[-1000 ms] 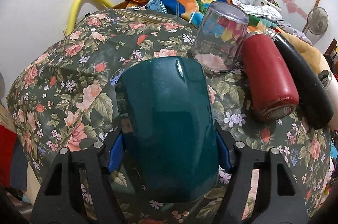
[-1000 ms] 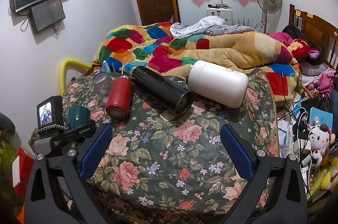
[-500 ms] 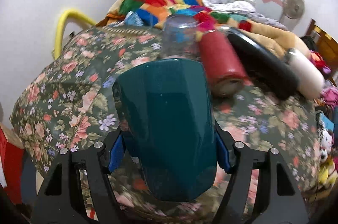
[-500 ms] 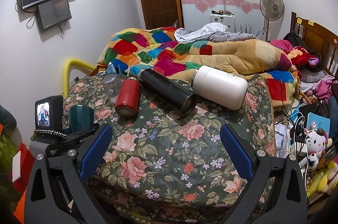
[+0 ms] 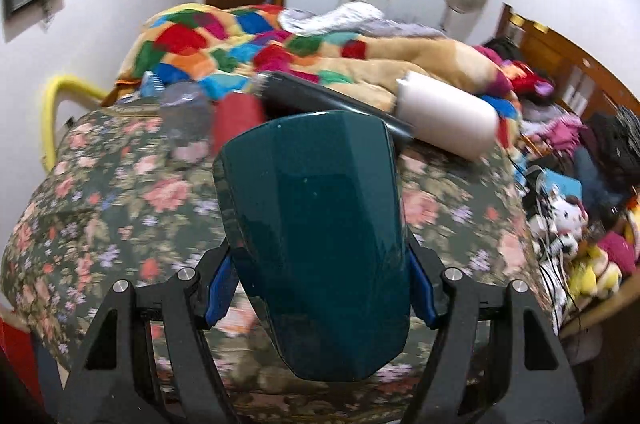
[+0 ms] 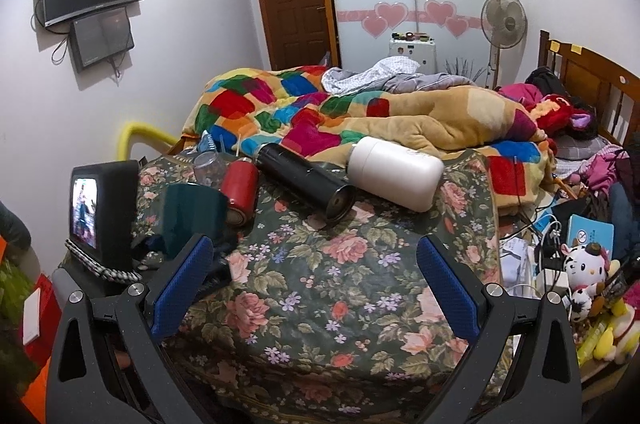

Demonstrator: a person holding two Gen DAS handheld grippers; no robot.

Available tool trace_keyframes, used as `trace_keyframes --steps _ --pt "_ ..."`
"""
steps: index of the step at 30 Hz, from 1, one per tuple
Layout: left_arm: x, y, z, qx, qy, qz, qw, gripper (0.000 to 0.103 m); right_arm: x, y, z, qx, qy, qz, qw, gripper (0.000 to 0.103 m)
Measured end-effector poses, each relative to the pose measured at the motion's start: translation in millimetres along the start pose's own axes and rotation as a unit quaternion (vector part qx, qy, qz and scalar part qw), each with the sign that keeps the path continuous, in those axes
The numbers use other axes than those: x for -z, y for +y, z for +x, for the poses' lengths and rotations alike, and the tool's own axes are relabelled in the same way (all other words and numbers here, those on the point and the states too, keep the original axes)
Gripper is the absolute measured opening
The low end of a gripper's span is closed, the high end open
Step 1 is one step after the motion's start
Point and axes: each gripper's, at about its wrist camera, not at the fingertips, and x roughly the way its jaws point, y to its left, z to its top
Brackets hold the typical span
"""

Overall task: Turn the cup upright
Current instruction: 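Lift the dark green mug with the left tool toward the right tool, then lower the mug onto the bed and open the left tool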

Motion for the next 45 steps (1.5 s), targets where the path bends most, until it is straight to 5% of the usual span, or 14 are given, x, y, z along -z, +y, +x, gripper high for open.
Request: trace_keyframes --steps 8,23,35,45 --pt "16 -34 41 0.032 0.060 0.022 0.9974 0.070 4 -20 -2 0.017 0.003 0.010 1.000 0.102" --pt "31 -27 77 0.021 0.123 0.014 0.9920 0.071 11 -33 11 0.025 0.030 0.019 0.999 0.102" --pt "31 -32 68 0.003 0.113 0.041 0.9927 0.072 12 -23 12 0.025 0.038 0.010 0.999 0.102" --pt "18 -15 2 0.016 0.049 0.028 0.9983 0.080 13 -11 7 0.025 0.034 0.002 0.999 0.102"
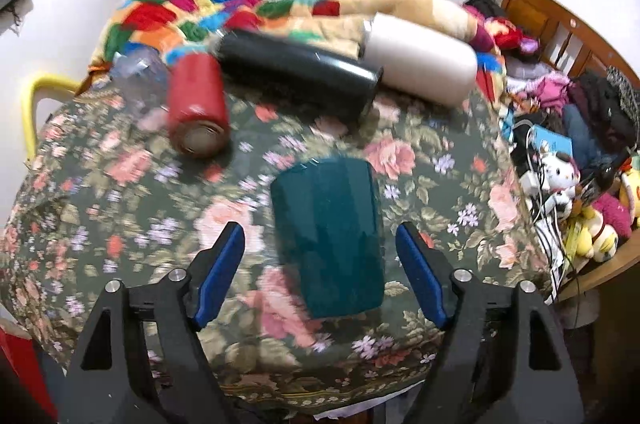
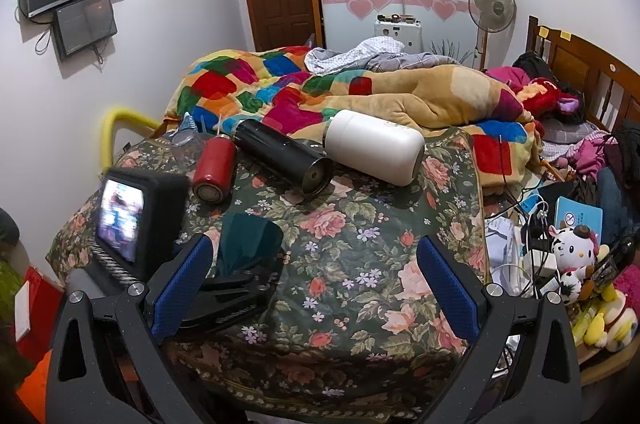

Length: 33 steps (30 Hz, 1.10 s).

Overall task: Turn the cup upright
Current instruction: 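Lower the mug onto the bed and open the left tool, then close the right tool on the dark green mug lying on its side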

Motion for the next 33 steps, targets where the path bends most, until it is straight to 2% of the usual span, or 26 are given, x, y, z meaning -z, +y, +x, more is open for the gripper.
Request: trace_keyframes --steps 3,6,10,15,23,28,30,33 --pt "6 13 -23 -0.011 -0.022 0.002 0.9997 0.084 1 6 -1 -0.001 0.000 -0.005 1.000 0.102" --pt "14 33 -42 -0.046 -0.040 0.003 0.9981 0.084 3 14 1 -0.004 0.003 -0.011 1.000 0.102" --pt "25 60 -54 -0.082 -0.048 -0.013 0.9954 0.084 5 24 10 -0.007 0.014 -0.019 1.000 0.102" --pt "35 92 -61 -0.109 -0.057 -0.044 0.9914 0.084 7 41 36 -0.021 0.040 -0.029 0.999 0.101" --pt "39 111 -64 -0.114 -0.073 -0.063 0.9888 0.084 9 59 99 -0.010 0.093 -0.057 0.994 0.099" --pt "39 119 -62 -0.102 -0.073 -0.076 0.9892 0.084 11 64 130 -0.034 0.137 -0.054 0.989 0.093" --pt "40 120 -62 -0.100 -0.073 -0.079 0.9892 0.084 12 69 138 -0.033 0.145 -0.066 0.987 0.092" --pt "41 120 -61 -0.101 -0.073 -0.077 0.9892 0.084 15 72 150 -0.034 0.166 -0.076 0.983 0.086"
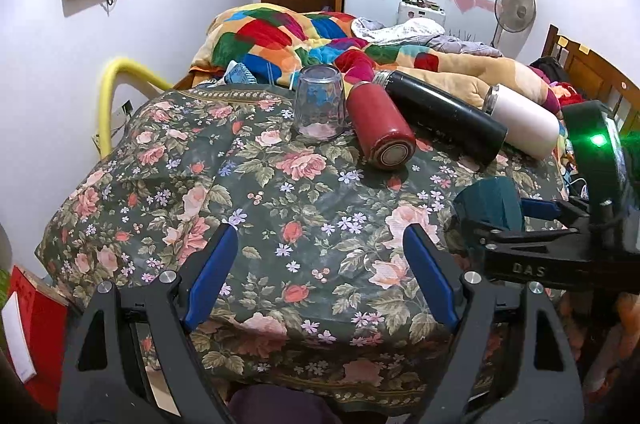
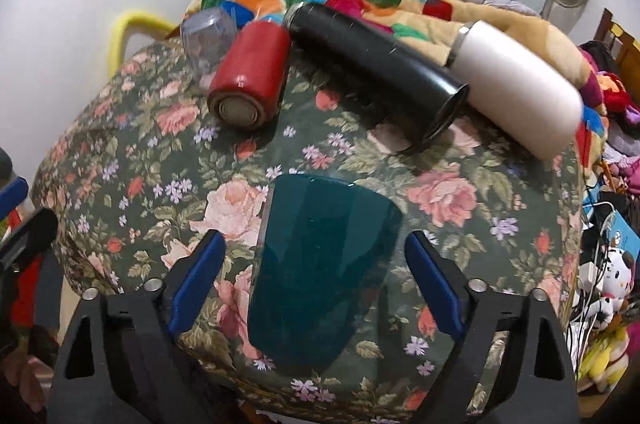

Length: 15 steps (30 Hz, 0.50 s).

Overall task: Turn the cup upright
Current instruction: 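Close the right tool on the dark green mug lying on its side, then rotate the mug rim-up with the right tool and set it on the bed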

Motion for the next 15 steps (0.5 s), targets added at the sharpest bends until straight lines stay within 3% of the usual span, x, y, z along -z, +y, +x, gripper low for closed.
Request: trace_keyframes --steps 5,9,15 --pt "2 -2 2 -0.001 0.004 0.001 1.0000 0.084 -5 -3 10 -0.002 0.015 0.009 1.000 0.084" --pt "3 -5 0 0.002 0.002 -0.003 1.0000 0.084 -10 2 20 0.009 0.026 -0.003 1.000 0.074" --pt "0 -7 -8 -0.003 -0.007 -0.001 1.0000 0.084 -9 6 22 0.009 0.035 -0.019 0.999 0.073"
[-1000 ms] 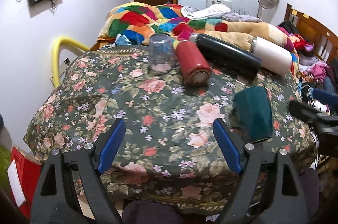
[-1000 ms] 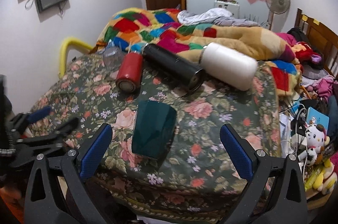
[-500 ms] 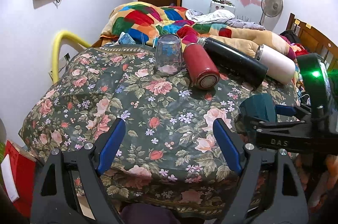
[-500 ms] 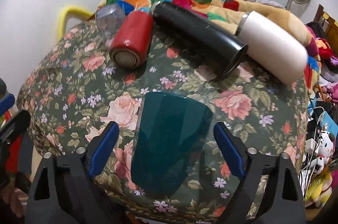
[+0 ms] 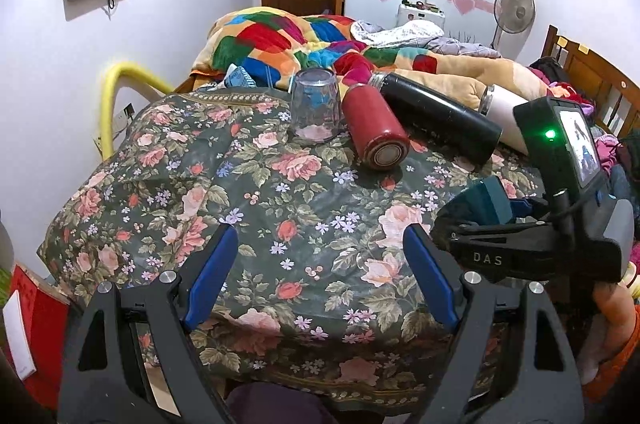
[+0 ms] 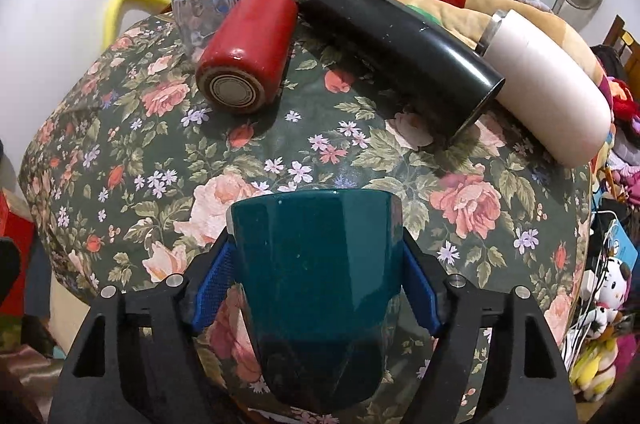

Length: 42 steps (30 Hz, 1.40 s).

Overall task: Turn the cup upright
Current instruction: 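Rotate the mug rim-up with the right tool and set it on the bed, then open the right tool and pull it back from the mug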

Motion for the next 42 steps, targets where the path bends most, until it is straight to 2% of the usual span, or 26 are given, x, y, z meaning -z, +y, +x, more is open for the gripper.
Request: trace_keyframes --steps 9,16,26,30,33,38,42 --pt "-3 1 -9 0.003 -0.012 -0.012 0.9999 0.084 -5 -3 -35 -0.027 -0.052 0.016 0.998 0.073" --pt "1 0 -8 -0.003 -0.002 -0.011 0.9999 0.084 -6 6 -28 -0.002 -0.066 -0.003 0.998 0.073" --pt "2 1 -8 -0.003 0.003 -0.019 0.9998 0.084 -3 11 -29 0.011 -0.065 -0.019 0.998 0.073" --pt "1 0 -13 -0.006 0.002 -0.017 0.9998 0.084 -4 7 -29 -0.022 -0.045 -0.007 0.999 0.075" --pt "-2 -1 -20 -0.005 -0.006 -0.018 0.9998 0.084 2 6 -33 -0.028 -0.042 -0.003 0.999 0.076" --pt "-10 -8 -42 -0.001 -0.032 -0.013 0.9994 0.084 16 3 -63 -0.033 -0.067 -0.010 0.997 0.076" --pt "-16 -18 -67 0.007 -0.061 -0.006 0.9981 0.084 25 -3 -110 -0.038 -0.117 -0.006 0.992 0.076"
